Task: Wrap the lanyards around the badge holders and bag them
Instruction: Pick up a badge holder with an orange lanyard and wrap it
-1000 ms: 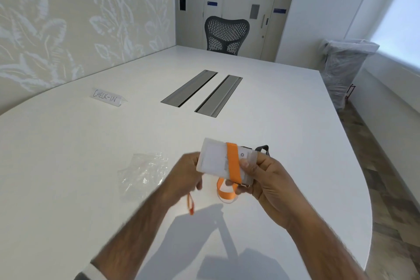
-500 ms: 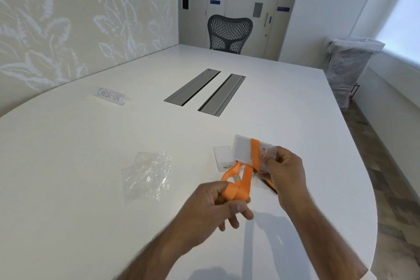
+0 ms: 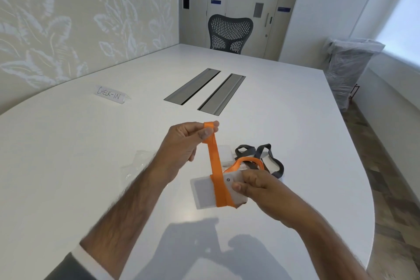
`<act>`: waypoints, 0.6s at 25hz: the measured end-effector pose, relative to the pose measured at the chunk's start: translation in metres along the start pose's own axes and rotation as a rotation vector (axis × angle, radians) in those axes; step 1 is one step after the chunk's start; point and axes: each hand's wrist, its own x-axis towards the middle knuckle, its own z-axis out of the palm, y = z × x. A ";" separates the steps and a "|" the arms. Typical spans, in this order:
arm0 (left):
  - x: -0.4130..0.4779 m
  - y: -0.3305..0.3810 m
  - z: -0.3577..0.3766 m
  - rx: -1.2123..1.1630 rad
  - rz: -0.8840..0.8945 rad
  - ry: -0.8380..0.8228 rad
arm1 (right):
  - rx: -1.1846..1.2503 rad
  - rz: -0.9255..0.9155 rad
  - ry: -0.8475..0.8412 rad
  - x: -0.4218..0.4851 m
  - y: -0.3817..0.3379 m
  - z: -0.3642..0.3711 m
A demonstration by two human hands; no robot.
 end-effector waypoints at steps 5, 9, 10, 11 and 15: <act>-0.007 -0.037 0.007 -0.096 -0.168 -0.088 | 0.310 -0.173 0.060 -0.008 -0.012 -0.004; -0.032 -0.066 0.022 0.012 -0.230 -0.128 | 0.427 -0.139 0.324 0.006 0.000 -0.005; -0.038 -0.070 0.028 -0.096 -0.244 -0.123 | 0.439 -0.128 0.385 0.009 0.003 -0.004; -0.043 -0.072 0.033 -0.210 -0.260 -0.131 | 0.449 -0.123 0.438 0.012 0.005 -0.003; -0.063 -0.077 0.048 -0.291 -0.303 -0.144 | 0.424 -0.113 0.591 0.021 0.016 -0.004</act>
